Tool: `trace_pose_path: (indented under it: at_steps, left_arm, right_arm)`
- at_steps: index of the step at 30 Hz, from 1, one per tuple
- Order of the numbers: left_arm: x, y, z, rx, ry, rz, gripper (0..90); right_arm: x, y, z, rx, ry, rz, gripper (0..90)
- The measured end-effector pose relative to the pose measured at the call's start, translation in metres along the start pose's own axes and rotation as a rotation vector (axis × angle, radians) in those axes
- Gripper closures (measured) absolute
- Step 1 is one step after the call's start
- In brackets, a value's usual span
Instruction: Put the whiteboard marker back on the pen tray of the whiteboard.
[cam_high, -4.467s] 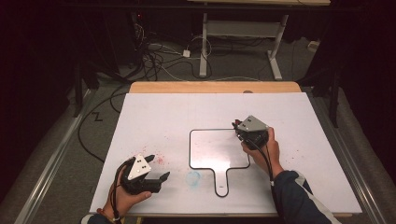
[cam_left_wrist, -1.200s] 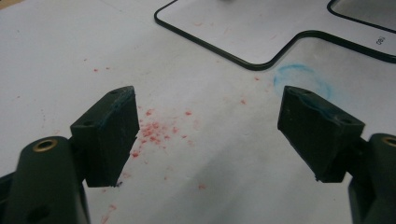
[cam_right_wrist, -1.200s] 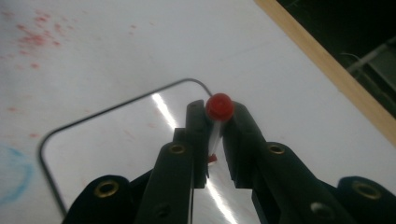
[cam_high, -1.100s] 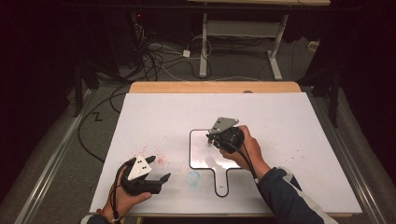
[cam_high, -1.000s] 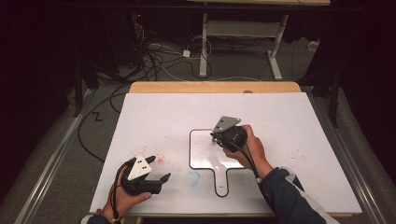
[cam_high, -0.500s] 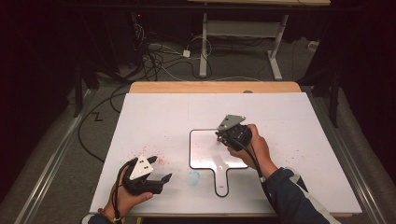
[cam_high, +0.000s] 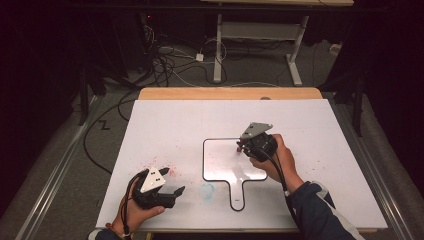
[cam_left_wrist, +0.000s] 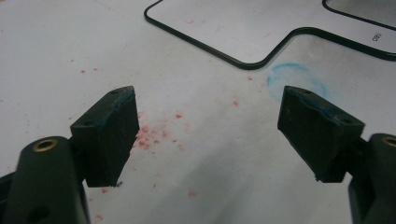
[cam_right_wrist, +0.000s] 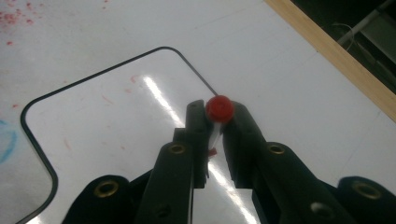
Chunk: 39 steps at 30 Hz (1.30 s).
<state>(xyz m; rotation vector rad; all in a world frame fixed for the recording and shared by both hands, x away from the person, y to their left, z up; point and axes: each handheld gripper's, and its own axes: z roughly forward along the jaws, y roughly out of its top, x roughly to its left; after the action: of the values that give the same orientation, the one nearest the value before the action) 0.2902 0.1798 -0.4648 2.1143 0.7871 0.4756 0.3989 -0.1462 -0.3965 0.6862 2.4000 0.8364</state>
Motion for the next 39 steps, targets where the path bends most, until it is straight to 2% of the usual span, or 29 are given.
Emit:
trace_pose_path:
  at_steps: [3, 4, 7, 8, 10, 14, 17, 20, 24, 25, 27, 29, 32, 35, 39]
  left_arm:
    - [0.001, -0.001, -0.001, -0.001, 0.000, -0.002, 19.6]
    - [0.001, -0.001, -0.001, -0.003, 0.001, -0.004, 19.6]
    - [0.001, -0.002, -0.002, -0.005, 0.003, -0.008, 19.6]
    - [0.001, -0.002, -0.002, -0.004, 0.004, -0.007, 19.6]
    - [0.001, -0.002, -0.002, -0.003, 0.003, -0.003, 19.6]
    - [0.000, -0.001, -0.001, -0.001, 0.003, -0.002, 19.6]
    - [0.000, -0.001, -0.001, 0.000, 0.001, -0.001, 19.6]
    - [0.000, -0.001, 0.000, 0.004, 0.002, 0.000, 19.6]
    - [0.000, -0.001, -0.001, 0.002, 0.002, 0.000, 19.6]
    - [0.000, -0.001, 0.000, 0.002, 0.004, 0.000, 19.6]
    - [0.000, -0.001, 0.000, 0.003, 0.006, 0.000, 19.6]
    - [0.001, 0.000, 0.001, 0.001, 0.008, -0.004, 19.6]
    - [0.002, 0.000, 0.002, 0.001, 0.007, -0.006, 19.6]
    - [0.003, 0.000, 0.003, 0.008, 0.009, -0.006, 19.6]
    - [0.003, 0.001, 0.002, 0.004, 0.006, -0.003, 19.6]
  right_arm:
    - [-0.002, -0.001, -0.001, 0.028, -0.033, -0.010, 81.5]
    - [-0.005, -0.003, -0.002, 0.048, -0.068, -0.013, 81.5]
    - [-0.020, -0.011, -0.005, 0.078, -0.101, 0.017, 81.5]
    - [-0.025, -0.013, -0.006, 0.099, -0.127, 0.023, 81.5]
    - [-0.030, -0.016, -0.007, 0.125, -0.155, 0.025, 81.5]
    - [-0.034, -0.020, -0.010, 0.126, -0.168, 0.032, 81.5]
    - [-0.034, -0.024, -0.012, 0.123, -0.163, 0.033, 81.4]
    - [-0.035, -0.028, -0.020, 0.113, -0.124, 0.051, 81.4]
    - [-0.036, -0.034, -0.028, 0.111, -0.106, 0.056, 81.4]
    - [-0.036, -0.035, -0.031, 0.094, -0.103, 0.059, 81.4]
    - [-0.038, -0.038, -0.038, 0.056, -0.064, 0.082, 81.3]
    - [-0.039, -0.039, -0.048, 0.015, -0.069, 0.087, 81.3]
    - [-0.042, -0.042, -0.061, -0.030, -0.039, 0.111, 81.3]
    - [-0.045, -0.045, -0.074, -0.046, -0.031, 0.118, 81.3]
    - [-0.047, -0.051, -0.090, -0.042, -0.020, 0.112, 81.3]
